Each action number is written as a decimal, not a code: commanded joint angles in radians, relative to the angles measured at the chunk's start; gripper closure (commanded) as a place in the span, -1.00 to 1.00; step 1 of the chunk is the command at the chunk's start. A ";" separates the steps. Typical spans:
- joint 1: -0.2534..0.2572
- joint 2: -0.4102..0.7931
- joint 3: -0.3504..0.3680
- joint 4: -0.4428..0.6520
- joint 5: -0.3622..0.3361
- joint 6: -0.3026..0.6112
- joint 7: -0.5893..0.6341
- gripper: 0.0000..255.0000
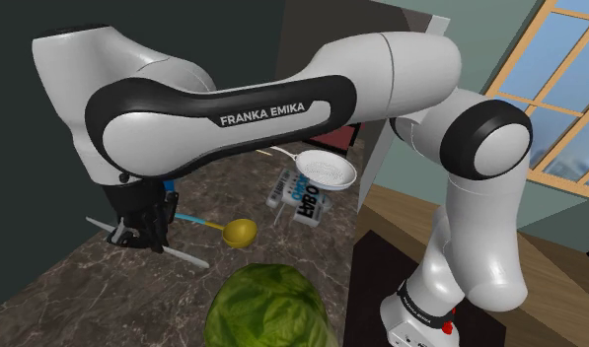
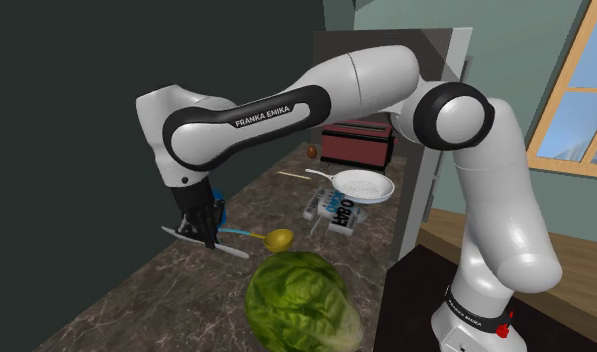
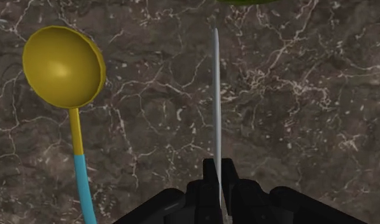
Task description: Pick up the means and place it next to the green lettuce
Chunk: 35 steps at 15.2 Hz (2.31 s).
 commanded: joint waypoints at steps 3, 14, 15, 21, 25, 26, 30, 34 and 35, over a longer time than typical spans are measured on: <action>-0.003 0.003 -0.001 -0.047 -0.002 0.051 0.001 1.00; -0.004 0.039 -0.008 -0.143 -0.014 0.181 0.008 1.00; -0.004 0.044 -0.009 -0.151 -0.015 0.194 0.008 1.00; -0.004 0.044 -0.009 -0.151 -0.015 0.194 0.008 1.00; -0.004 0.044 -0.009 -0.151 -0.015 0.193 0.008 -1.00; -0.004 0.044 -0.009 -0.151 -0.015 0.193 0.008 -1.00; -0.003 0.040 -0.007 -0.123 -0.013 0.162 0.007 -1.00; 0.002 0.036 -0.005 -0.035 -0.009 0.070 0.003 -1.00; 0.002 0.035 -0.005 -0.036 -0.009 0.070 0.003 -1.00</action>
